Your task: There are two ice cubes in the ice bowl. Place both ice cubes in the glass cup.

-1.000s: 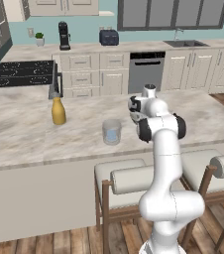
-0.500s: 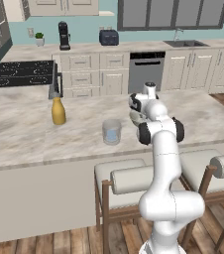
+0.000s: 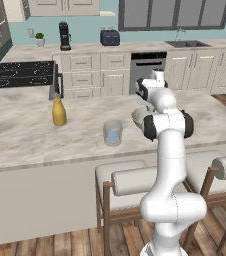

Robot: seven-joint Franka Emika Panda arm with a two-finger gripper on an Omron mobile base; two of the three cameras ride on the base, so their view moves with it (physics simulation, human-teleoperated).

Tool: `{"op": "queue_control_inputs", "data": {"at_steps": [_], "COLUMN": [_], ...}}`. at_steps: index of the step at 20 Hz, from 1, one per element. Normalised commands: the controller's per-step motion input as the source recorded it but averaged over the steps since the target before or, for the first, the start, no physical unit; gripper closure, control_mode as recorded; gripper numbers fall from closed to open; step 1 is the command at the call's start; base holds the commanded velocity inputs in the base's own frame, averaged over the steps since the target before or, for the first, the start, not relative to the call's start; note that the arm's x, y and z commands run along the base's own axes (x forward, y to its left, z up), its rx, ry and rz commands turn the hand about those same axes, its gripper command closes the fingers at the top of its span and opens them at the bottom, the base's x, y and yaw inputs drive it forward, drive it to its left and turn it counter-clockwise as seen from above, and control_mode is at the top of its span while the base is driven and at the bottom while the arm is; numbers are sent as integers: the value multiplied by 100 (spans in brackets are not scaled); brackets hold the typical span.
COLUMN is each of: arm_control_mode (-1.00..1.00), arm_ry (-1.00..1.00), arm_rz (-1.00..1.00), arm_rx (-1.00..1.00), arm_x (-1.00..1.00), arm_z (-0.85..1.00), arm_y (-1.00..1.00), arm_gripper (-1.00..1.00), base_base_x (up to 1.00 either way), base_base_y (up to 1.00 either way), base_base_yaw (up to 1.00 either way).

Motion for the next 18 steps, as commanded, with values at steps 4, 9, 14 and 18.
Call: {"op": "queue_control_inputs", "data": {"at_steps": [4, 9, 14, 18], "arm_control_mode": [-100, -100, -100, -100], "arm_ry": [-7, 0, 0, 0], "arm_rz": [-2, 0, 0, 0], "arm_rx": [5, 5, 8, 1], "arm_x": [-100, -100, -100, -75], "arm_z": [65, 20, 58, 95], "arm_y": [0, 0, 26, 70], "arm_gripper": [100, 100, 100, 100], "base_base_x": [0, 0, 0, 0], "base_base_y": [0, 0, 0, 0], "base_base_yaw": [0, 0, 0, 0]}}
